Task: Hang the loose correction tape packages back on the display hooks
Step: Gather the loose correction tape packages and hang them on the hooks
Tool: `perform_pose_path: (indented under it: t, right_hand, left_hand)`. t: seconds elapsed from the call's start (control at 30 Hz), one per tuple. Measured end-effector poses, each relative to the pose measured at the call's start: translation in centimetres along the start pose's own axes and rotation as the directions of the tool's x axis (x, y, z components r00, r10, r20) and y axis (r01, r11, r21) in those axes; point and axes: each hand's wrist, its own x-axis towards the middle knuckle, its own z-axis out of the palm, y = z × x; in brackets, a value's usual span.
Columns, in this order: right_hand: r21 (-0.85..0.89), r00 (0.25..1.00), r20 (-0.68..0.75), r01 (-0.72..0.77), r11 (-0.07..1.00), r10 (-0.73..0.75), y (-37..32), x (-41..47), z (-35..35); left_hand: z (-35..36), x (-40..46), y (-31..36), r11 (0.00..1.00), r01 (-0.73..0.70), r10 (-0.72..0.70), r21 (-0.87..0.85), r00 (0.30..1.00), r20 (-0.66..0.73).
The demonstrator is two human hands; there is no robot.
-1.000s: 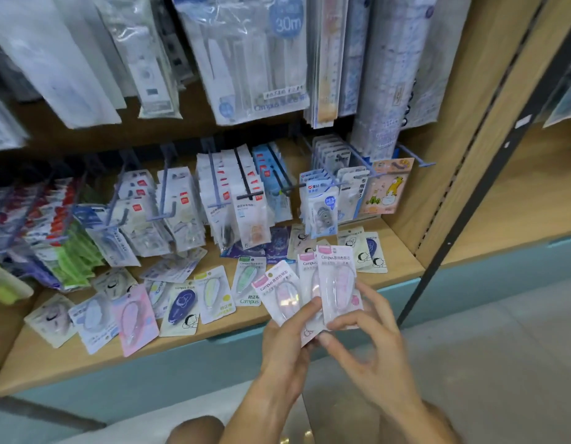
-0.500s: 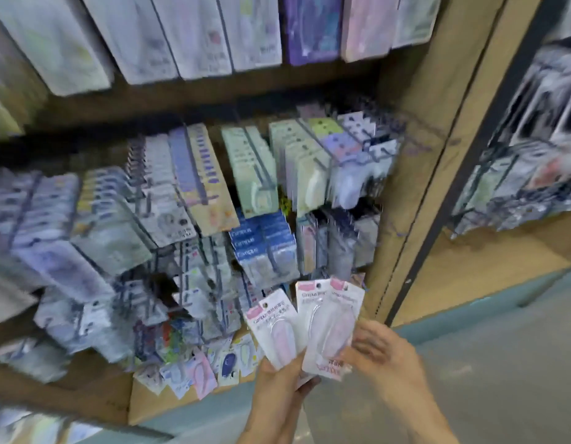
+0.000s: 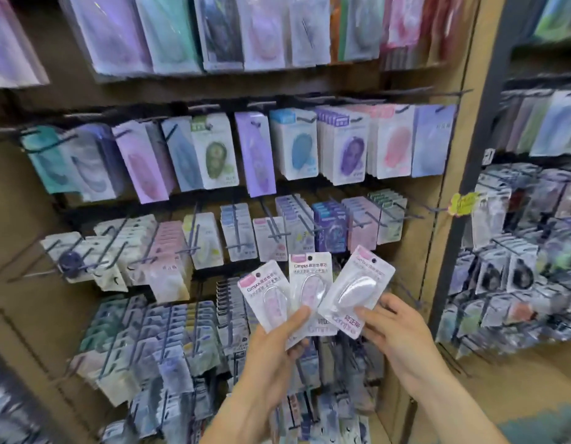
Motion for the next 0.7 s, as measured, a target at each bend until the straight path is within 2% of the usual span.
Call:
perform_pose_path:
  t: [0.17,0.37,0.5,0.7]
  right_hand:
    - [-0.002,0.999,0.041,-0.001,1.000,0.001,-0.9,-0.4,2.9]
    - [0.024,0.969,0.210,-0.135,0.991,0.127,0.8,0.3,9.8]
    - [0.086,0.941,0.288,-0.210,0.974,0.177,1.7,0.1,13.5]
    - [0.192,0.945,0.257,-0.256,0.947,0.203,3.4,0.4,13.5]
  left_hand:
    - [-2.0,-1.6,2.1,0.994,-0.027,0.022,-0.103,0.999,-0.046]
    - [-9.2,-4.3,4.7,0.983,-0.107,0.069,-0.149,0.969,-0.239]
    - [-12.6,-5.2,5.9,0.979,-0.134,0.080,-0.155,0.945,-0.316]
    - [-13.0,-5.0,5.8,0.966,-0.137,0.062,-0.218,0.945,-0.321]
